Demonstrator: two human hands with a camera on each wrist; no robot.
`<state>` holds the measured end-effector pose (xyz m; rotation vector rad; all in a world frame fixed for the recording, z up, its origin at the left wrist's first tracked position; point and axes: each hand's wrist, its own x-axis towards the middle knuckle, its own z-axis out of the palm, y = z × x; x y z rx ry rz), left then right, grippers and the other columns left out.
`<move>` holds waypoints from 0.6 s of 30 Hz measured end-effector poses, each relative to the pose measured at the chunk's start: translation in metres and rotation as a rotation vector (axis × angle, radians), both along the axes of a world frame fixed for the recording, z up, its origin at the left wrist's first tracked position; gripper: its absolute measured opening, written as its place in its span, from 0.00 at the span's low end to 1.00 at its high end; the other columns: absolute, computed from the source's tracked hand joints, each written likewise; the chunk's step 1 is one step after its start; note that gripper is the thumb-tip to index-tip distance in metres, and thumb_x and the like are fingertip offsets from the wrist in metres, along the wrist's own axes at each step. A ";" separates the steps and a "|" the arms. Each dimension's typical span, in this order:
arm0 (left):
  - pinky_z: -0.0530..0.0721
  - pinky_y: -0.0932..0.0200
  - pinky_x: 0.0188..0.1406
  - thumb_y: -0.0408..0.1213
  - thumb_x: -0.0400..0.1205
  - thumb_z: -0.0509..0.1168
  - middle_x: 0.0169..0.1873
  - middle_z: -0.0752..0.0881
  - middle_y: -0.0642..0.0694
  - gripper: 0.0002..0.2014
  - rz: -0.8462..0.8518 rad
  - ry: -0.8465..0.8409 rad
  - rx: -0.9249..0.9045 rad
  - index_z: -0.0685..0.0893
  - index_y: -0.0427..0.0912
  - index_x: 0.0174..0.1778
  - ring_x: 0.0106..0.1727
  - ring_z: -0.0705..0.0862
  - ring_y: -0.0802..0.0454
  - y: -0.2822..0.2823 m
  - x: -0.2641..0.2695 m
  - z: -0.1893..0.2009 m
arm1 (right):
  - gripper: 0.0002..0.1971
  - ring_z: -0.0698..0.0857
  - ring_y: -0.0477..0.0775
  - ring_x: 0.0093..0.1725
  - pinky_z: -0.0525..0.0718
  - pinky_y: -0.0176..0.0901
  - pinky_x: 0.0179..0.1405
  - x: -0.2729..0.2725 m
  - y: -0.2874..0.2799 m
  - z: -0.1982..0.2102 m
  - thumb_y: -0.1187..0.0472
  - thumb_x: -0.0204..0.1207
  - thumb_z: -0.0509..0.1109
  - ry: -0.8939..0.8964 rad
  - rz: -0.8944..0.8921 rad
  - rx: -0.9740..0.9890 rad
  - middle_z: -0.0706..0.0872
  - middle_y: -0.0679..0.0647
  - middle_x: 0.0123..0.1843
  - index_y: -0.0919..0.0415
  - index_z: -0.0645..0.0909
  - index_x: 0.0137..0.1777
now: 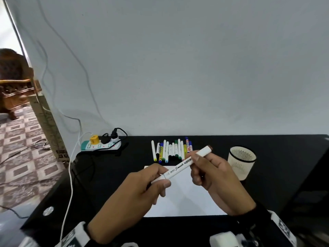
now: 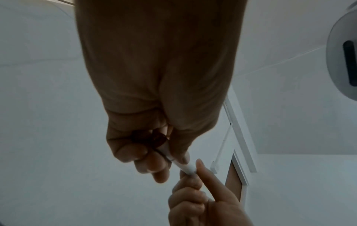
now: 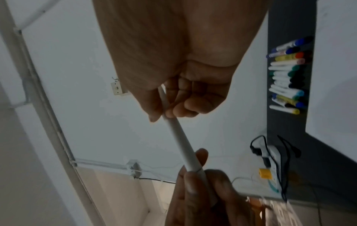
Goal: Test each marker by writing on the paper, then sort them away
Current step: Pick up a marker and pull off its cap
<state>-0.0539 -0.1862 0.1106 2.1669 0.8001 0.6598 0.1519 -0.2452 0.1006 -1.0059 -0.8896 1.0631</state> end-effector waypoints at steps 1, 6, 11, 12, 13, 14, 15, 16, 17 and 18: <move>0.79 0.63 0.35 0.48 0.86 0.62 0.33 0.87 0.50 0.05 0.010 -0.005 -0.008 0.82 0.56 0.48 0.32 0.82 0.53 -0.004 0.000 0.001 | 0.12 0.75 0.51 0.29 0.76 0.40 0.30 -0.004 -0.002 0.000 0.57 0.73 0.75 0.005 0.012 0.000 0.78 0.57 0.31 0.64 0.91 0.49; 0.78 0.65 0.32 0.50 0.85 0.63 0.32 0.87 0.55 0.08 0.076 -0.049 -0.049 0.81 0.54 0.42 0.29 0.80 0.60 -0.015 -0.003 -0.010 | 0.07 0.78 0.53 0.28 0.79 0.40 0.29 -0.024 -0.001 -0.004 0.62 0.82 0.73 -0.192 -0.070 0.021 0.81 0.61 0.29 0.65 0.89 0.45; 0.75 0.54 0.31 0.53 0.85 0.61 0.32 0.84 0.45 0.14 0.033 -0.006 -0.025 0.77 0.50 0.38 0.28 0.76 0.57 -0.016 -0.016 -0.019 | 0.08 0.79 0.54 0.28 0.80 0.43 0.28 -0.038 -0.003 -0.012 0.59 0.82 0.72 -0.219 -0.025 0.007 0.84 0.61 0.30 0.65 0.87 0.46; 0.75 0.51 0.31 0.55 0.85 0.60 0.31 0.83 0.44 0.14 0.028 -0.001 -0.013 0.77 0.52 0.38 0.28 0.75 0.56 -0.015 -0.016 -0.021 | 0.10 0.78 0.55 0.27 0.79 0.43 0.28 -0.041 -0.004 -0.015 0.59 0.83 0.71 -0.229 -0.002 -0.003 0.84 0.61 0.30 0.66 0.86 0.46; 0.75 0.48 0.32 0.57 0.84 0.59 0.29 0.81 0.44 0.14 0.015 0.001 -0.008 0.77 0.53 0.38 0.27 0.74 0.56 -0.015 -0.017 -0.023 | 0.11 0.78 0.55 0.27 0.78 0.42 0.27 -0.044 -0.003 -0.017 0.59 0.84 0.70 -0.239 0.009 -0.017 0.84 0.61 0.29 0.67 0.86 0.45; 0.75 0.47 0.31 0.60 0.84 0.57 0.28 0.80 0.45 0.15 -0.009 0.013 -0.003 0.78 0.54 0.39 0.27 0.74 0.56 -0.014 -0.019 -0.024 | 0.12 0.77 0.54 0.26 0.77 0.41 0.26 -0.044 0.000 -0.019 0.60 0.85 0.68 -0.247 0.005 -0.026 0.83 0.61 0.28 0.66 0.86 0.43; 0.75 0.48 0.31 0.62 0.84 0.56 0.26 0.79 0.46 0.17 -0.034 0.029 -0.003 0.79 0.54 0.40 0.26 0.74 0.56 -0.014 -0.022 -0.024 | 0.13 0.76 0.53 0.25 0.76 0.40 0.25 -0.043 0.003 -0.020 0.61 0.86 0.67 -0.229 -0.016 -0.025 0.81 0.61 0.26 0.64 0.86 0.41; 0.75 0.50 0.31 0.61 0.84 0.56 0.25 0.79 0.47 0.17 -0.060 0.046 -0.016 0.80 0.54 0.41 0.26 0.75 0.56 -0.012 -0.025 -0.024 | 0.16 0.73 0.51 0.24 0.72 0.40 0.23 -0.037 0.007 -0.020 0.64 0.87 0.64 -0.167 -0.071 -0.009 0.78 0.60 0.25 0.61 0.85 0.37; 0.77 0.53 0.33 0.58 0.86 0.56 0.24 0.79 0.47 0.16 -0.071 0.053 -0.054 0.81 0.53 0.41 0.26 0.76 0.57 -0.010 -0.031 -0.024 | 0.19 0.70 0.50 0.23 0.67 0.40 0.22 -0.027 0.011 -0.017 0.66 0.87 0.61 -0.061 -0.152 0.024 0.74 0.57 0.23 0.60 0.84 0.34; 0.77 0.55 0.34 0.55 0.87 0.57 0.24 0.80 0.47 0.16 -0.065 0.040 -0.117 0.82 0.51 0.40 0.27 0.76 0.57 -0.008 -0.038 -0.026 | 0.20 0.67 0.49 0.23 0.62 0.40 0.22 -0.014 0.015 -0.013 0.68 0.87 0.59 0.043 -0.238 0.065 0.72 0.55 0.22 0.61 0.82 0.33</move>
